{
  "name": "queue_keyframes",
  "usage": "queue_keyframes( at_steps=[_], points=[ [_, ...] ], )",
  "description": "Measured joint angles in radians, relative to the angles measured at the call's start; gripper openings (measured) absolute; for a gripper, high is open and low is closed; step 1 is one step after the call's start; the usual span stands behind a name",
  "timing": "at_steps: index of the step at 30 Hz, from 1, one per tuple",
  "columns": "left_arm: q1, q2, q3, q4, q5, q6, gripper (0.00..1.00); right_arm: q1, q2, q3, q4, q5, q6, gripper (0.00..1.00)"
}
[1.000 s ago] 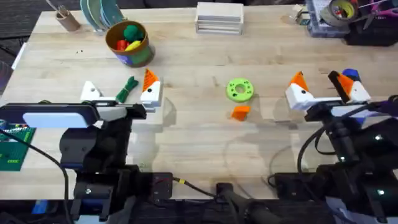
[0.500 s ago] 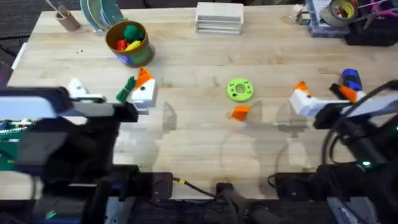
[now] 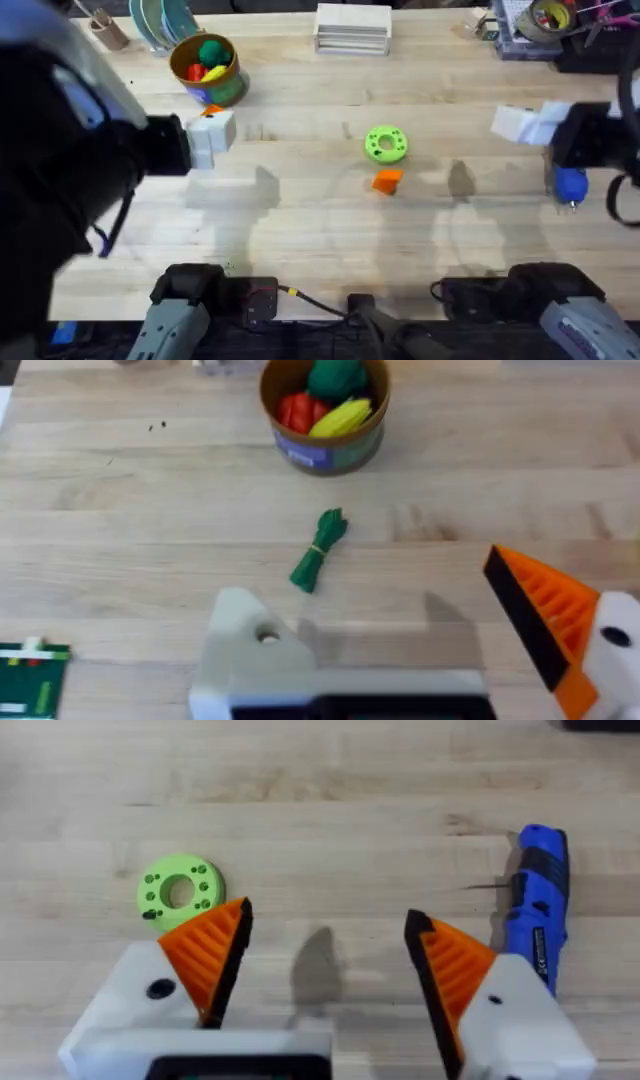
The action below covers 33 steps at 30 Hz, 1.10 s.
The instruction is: Pick up the gripper from the table and insert it into the empty holder that is missing its gripper. Then pick up a screw, insert it into the mounting hole, and use the screwdriver to tighten it. Finally, clean up the table by picking up the vegetable and placing it into the bucket.
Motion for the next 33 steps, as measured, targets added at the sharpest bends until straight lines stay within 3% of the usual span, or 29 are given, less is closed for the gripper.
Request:
queue_keyframes(
  at_steps=[5, 14, 23, 25, 27, 32, 33],
  points=[
    [0.0, 0.155, 0.048, 0.005, -0.032, 0.054, 0.993, 0.0, 0.121, 0.05, -0.012, -0.032, 0.0, 0.992],
    [0.004, 0.392, 0.048, 0.018, -0.058, 0.078, 0.992, 0.0, 0.233, 0.051, -0.034, -0.066, 0.0, 0.991],
    [0.097, 0.689, 0.048, 0.075, -0.06, 0.084, 0.987, 0.0, 0.286, 0.051, -0.039, -0.068, 0.0, 0.991],
    [0.098, 0.731, 0.048, 0.098, -0.058, 0.084, 0.915, 0.0, 0.289, 0.051, -0.04, -0.068, 0.0, 0.991],
    [0.098, 0.747, 0.048, 0.114, -0.055, 0.087, 0.782, 0.0, 0.289, 0.051, -0.04, -0.068, 0.0, 0.992],
    [0.098, 0.748, 0.048, 0.127, -0.053, 0.092, 0.049, 0.0, 0.289, 0.051, -0.043, -0.068, 0.0, 0.991],
    [0.098, 0.748, 0.048, 0.127, -0.053, 0.091, 0.015, 0.0, 0.289, 0.051, -0.044, -0.068, 0.0, 0.991]
  ],
)
